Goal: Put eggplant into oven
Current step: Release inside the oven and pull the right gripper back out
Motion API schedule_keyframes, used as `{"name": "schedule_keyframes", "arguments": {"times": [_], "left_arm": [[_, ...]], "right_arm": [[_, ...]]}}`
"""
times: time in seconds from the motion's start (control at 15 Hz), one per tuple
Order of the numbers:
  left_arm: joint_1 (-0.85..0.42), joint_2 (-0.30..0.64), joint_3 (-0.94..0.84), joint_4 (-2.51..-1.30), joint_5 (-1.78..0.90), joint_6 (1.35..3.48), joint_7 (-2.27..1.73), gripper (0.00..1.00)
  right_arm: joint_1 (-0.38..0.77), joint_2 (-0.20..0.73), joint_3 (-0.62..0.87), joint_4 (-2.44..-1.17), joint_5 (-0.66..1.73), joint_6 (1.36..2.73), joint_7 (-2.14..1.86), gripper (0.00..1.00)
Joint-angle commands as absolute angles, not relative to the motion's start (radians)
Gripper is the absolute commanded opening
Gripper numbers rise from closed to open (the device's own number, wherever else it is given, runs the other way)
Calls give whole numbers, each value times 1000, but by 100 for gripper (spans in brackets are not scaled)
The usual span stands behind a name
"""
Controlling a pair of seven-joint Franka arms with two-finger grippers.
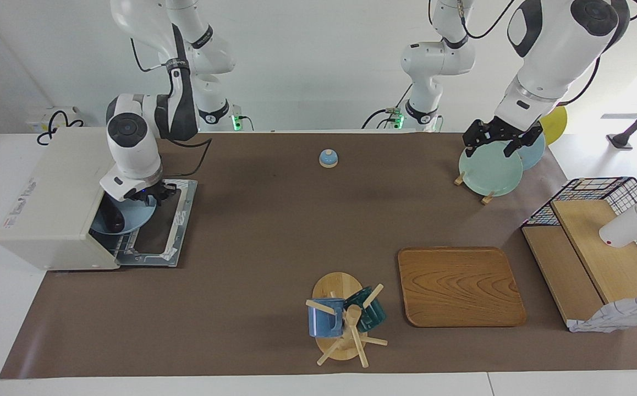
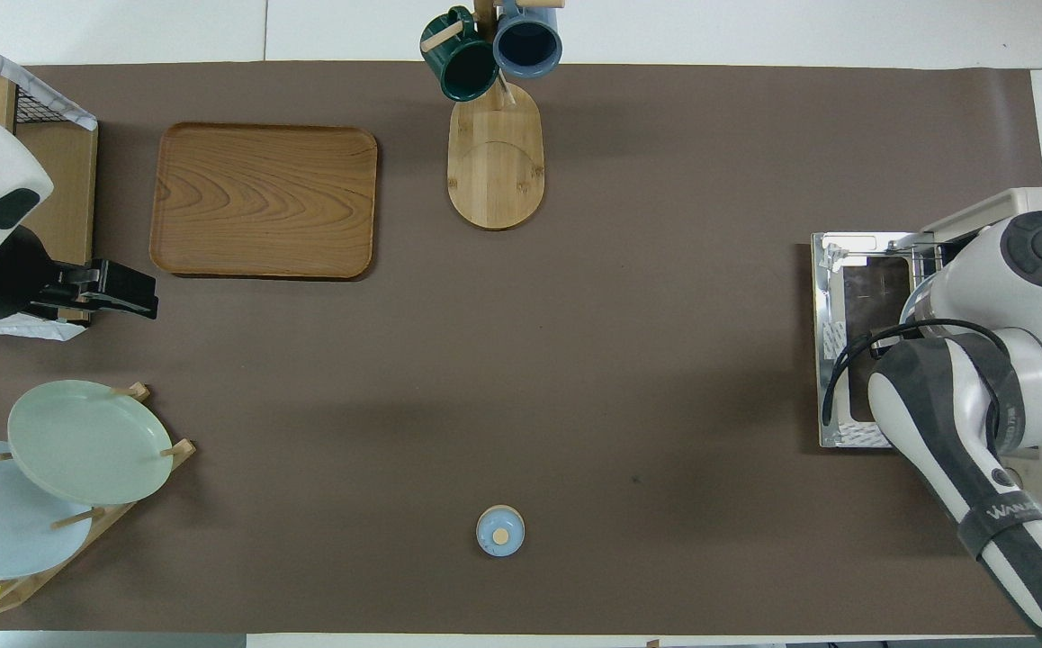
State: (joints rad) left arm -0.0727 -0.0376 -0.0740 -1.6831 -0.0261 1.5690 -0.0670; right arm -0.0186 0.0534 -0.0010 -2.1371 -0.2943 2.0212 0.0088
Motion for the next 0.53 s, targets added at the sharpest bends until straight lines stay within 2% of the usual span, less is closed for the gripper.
{"name": "schedule_keyframes", "arguments": {"times": [0.0,0.07,0.2,0.33,0.47], "left_arm": [[-63,-44,-81,-1684,-12,1565,-60,100],[-63,-44,-81,-1684,-12,1565,-60,100],[-63,-43,-81,-1684,-12,1565,-60,100],[-63,-44,-81,-1684,-12,1565,-60,100],[-63,-44,-81,-1684,-12,1565,-60,100]], "right_arm": [[17,57,8,-2077,-288,1958,-3,30],[34,60,8,-2065,-275,1957,-2,27],[69,67,8,-2072,-264,2005,30,0],[119,69,6,-2129,-264,2129,115,0],[173,110,6,-2155,-265,2178,230,0]]}}
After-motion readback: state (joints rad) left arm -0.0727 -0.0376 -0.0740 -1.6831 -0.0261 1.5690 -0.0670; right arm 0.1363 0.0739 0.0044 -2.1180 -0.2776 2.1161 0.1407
